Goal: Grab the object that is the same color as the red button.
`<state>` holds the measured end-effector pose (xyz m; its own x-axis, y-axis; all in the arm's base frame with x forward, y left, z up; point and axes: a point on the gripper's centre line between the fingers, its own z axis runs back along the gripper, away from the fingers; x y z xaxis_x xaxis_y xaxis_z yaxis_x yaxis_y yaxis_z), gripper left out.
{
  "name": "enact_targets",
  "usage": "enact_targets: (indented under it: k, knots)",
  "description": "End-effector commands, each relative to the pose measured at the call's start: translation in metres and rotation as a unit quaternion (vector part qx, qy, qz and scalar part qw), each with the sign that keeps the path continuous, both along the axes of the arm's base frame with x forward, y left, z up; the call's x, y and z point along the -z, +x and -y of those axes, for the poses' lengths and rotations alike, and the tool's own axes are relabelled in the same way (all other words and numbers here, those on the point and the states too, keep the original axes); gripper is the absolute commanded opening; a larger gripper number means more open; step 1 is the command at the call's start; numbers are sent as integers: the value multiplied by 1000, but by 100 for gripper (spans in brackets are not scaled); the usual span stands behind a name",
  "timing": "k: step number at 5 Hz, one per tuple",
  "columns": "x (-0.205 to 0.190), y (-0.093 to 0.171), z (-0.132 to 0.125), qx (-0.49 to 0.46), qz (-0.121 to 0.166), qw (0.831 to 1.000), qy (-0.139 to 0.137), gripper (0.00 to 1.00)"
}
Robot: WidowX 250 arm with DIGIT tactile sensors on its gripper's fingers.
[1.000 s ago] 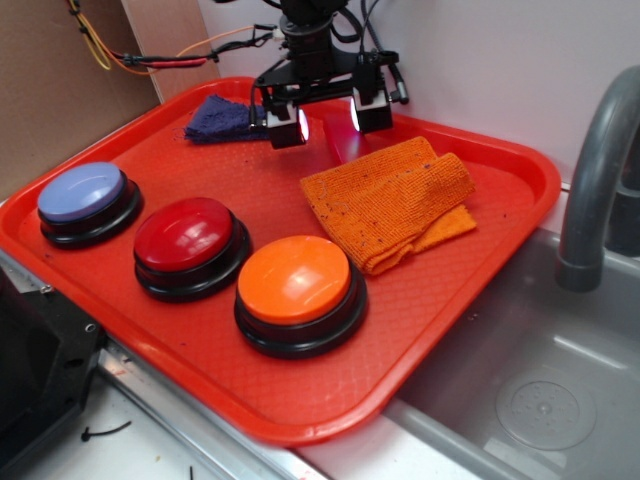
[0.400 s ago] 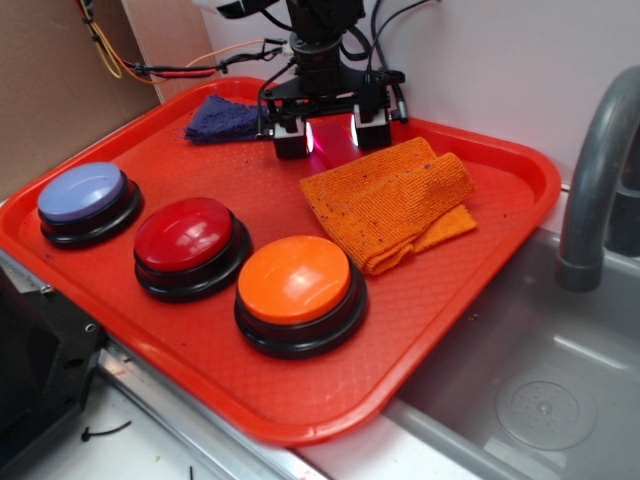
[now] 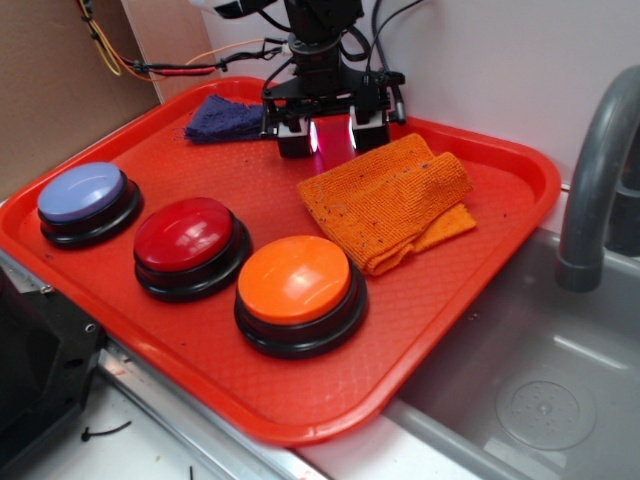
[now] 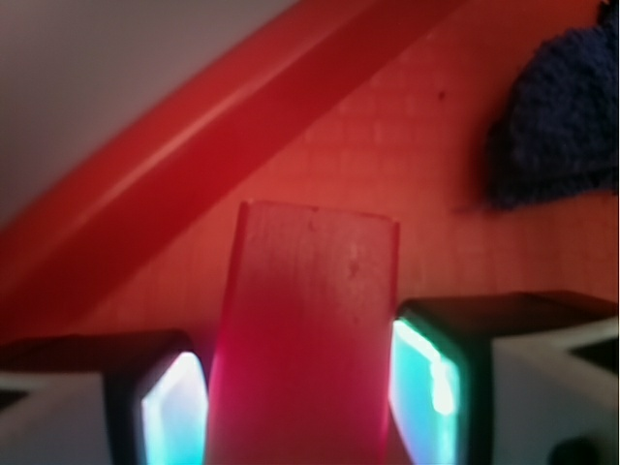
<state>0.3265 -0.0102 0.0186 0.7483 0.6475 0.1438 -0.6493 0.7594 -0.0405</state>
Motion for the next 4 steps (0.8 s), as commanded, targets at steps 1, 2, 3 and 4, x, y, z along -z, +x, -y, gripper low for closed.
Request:
enact_targets:
  k: [1, 2, 3, 4]
  knots:
    - [-83, 1, -9, 225, -7, 974, -23, 0]
    - [-120, -11, 6, 293, -14, 956, -9, 0]
    - [-159, -36, 21, 348, 5, 938, -10, 0]
    - [-185, -59, 24, 357, 17, 934, -24, 0]
